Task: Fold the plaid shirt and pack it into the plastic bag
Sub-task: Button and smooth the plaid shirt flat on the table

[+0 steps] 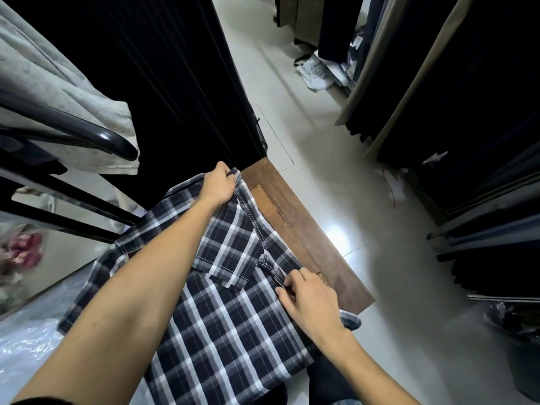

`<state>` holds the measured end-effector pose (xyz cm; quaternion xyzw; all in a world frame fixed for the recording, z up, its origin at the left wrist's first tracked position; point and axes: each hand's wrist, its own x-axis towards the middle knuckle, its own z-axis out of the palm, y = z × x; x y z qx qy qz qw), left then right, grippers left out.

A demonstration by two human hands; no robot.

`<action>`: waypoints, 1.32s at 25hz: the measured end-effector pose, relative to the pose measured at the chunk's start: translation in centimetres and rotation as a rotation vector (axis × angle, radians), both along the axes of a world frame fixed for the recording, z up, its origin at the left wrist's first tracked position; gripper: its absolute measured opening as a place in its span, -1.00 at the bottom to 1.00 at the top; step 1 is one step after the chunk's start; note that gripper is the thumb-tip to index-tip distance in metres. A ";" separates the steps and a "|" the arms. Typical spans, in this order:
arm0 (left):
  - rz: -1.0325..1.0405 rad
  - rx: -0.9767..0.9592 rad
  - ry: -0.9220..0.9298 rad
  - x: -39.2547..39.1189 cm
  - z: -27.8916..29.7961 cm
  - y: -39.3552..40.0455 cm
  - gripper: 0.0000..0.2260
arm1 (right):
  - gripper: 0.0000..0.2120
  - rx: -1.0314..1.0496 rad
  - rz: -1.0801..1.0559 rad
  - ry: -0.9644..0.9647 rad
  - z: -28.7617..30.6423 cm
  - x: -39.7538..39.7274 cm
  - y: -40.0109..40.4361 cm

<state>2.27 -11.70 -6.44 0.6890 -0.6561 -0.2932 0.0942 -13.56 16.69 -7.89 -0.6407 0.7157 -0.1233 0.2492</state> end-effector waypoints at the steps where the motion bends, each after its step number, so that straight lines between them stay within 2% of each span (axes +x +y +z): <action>1: -0.040 -0.023 -0.058 -0.1 -0.1 0.1 -0.92 | -0.75 0.023 0.007 0.018 0.1 -0.4 0.3; 5: -0.106 -0.069 -0.316 -1.2 0.3 1.1 -0.72 | -0.67 0.080 0.029 0.083 0.5 -1.3 0.7; 7: -0.108 -0.176 -0.525 -1.7 1.3 2.5 -0.65 | -0.64 0.098 0.053 0.113 0.6 -1.1 0.3; 9: -0.245 -0.273 -0.688 -2.4 2.1 4.4 -0.63 | -0.60 0.094 0.070 0.145 0.4 -1.0 -0.2; 10: -0.334 -0.239 -0.702 -2.7 2.1 5.6 -0.61 | -0.59 0.087 0.077 0.163 0.3 -1.0 -0.4; 13: -0.427 0.046 -0.598 -2.4 0.7 8.1 -0.45 | -0.61 0.034 0.079 0.180 0.3 -0.9 0.2; 16: -0.399 0.139 -0.550 -1.8 -1.0 8.8 -0.41 | -0.62 0.000 0.057 0.195 0.3 -1.0 1.8; 22: -0.346 0.120 -0.490 -1.9 -2.0 10.0 -0.39 | -0.54 -0.092 -0.074 0.269 0.0 -1.6 5.2; 24: -0.335 0.090 -0.477 -1.7 -2.3 10.1 -0.39 | -0.55 -0.098 -0.056 0.251 0.3 -1.8 5.7; 26: -0.329 0.042 -0.457 -1.5 -2.9 10.4 -0.38 | -0.66 -0.084 -0.046 0.251 0.8 -1.7 6.6; 29: -0.328 0.011 -0.437 -1.4 -3.5 10.5 -0.39 | -0.58 -0.061 -0.143 0.178 1.0 -1.5 8.6; 31: -0.329 0.003 -0.439 -1.3 -3.5 10.4 -0.39 | -0.72 -0.011 -0.192 0.144 1.3 -1.7 8.9; 33: -0.335 0.003 -0.433 -1.3 -3.6 10.4 -0.39 | -0.77 0.024 -0.208 0.138 1.5 -2.1 8.8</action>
